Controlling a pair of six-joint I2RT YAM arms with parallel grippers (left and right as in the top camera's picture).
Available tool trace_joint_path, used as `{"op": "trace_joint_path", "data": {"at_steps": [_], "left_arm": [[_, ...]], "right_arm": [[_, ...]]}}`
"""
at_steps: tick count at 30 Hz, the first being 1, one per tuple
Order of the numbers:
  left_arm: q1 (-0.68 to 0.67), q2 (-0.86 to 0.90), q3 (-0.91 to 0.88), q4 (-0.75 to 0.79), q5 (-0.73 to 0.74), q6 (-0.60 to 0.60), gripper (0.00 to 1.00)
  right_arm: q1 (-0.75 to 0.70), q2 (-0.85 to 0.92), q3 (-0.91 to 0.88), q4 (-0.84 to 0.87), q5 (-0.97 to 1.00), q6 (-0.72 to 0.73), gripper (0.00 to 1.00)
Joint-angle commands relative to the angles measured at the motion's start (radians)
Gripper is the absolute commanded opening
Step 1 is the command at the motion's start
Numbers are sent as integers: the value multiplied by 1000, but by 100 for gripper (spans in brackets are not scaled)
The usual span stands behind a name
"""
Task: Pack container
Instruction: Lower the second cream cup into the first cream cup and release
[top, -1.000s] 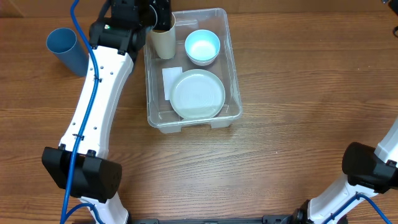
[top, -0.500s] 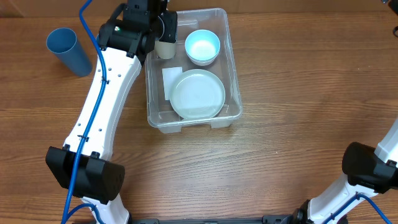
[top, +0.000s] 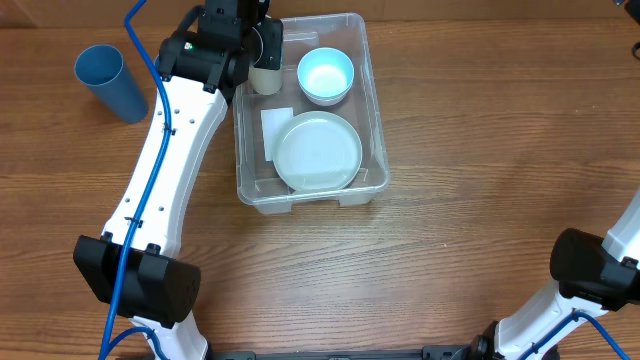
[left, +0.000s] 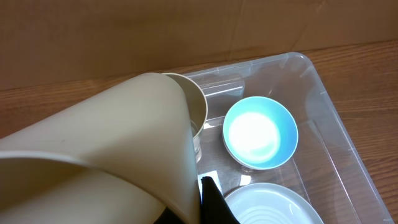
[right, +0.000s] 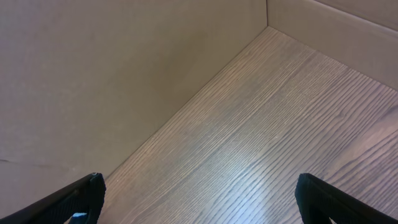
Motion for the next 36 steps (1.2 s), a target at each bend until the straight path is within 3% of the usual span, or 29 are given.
{"op": "trace_joint_path", "data": {"at_steps": [1,4,5,6,7,10,21,27,33,36], "left_arm": [[1,-10,11,3,5,22,4],[1,-10,11,6,5,22,4],[1,-10,11,9,5,22,9],[1,-10,11,14,5,23,35],[1,-10,11,19,5,22,52],[1,-10,11,34,5,22,71],[1,-10,11,75,-2,23,70],[1,-10,11,183,-11,46,70],[1,-10,11,314,-46,87,78],[1,-10,12,309,-45,86,78]], "right_arm": [[-2,-11,5,5,10,3,100],[-2,-11,5,5,10,3,100],[-2,-11,5,5,10,3,100],[-2,-11,5,5,10,3,100],[-2,-11,5,5,10,3,100],[-2,-11,5,5,10,3,100],[-2,-11,5,5,10,3,100],[-2,-11,5,5,10,3,100],[-2,-11,5,5,10,3,100],[-2,-11,5,5,10,3,100]]}}
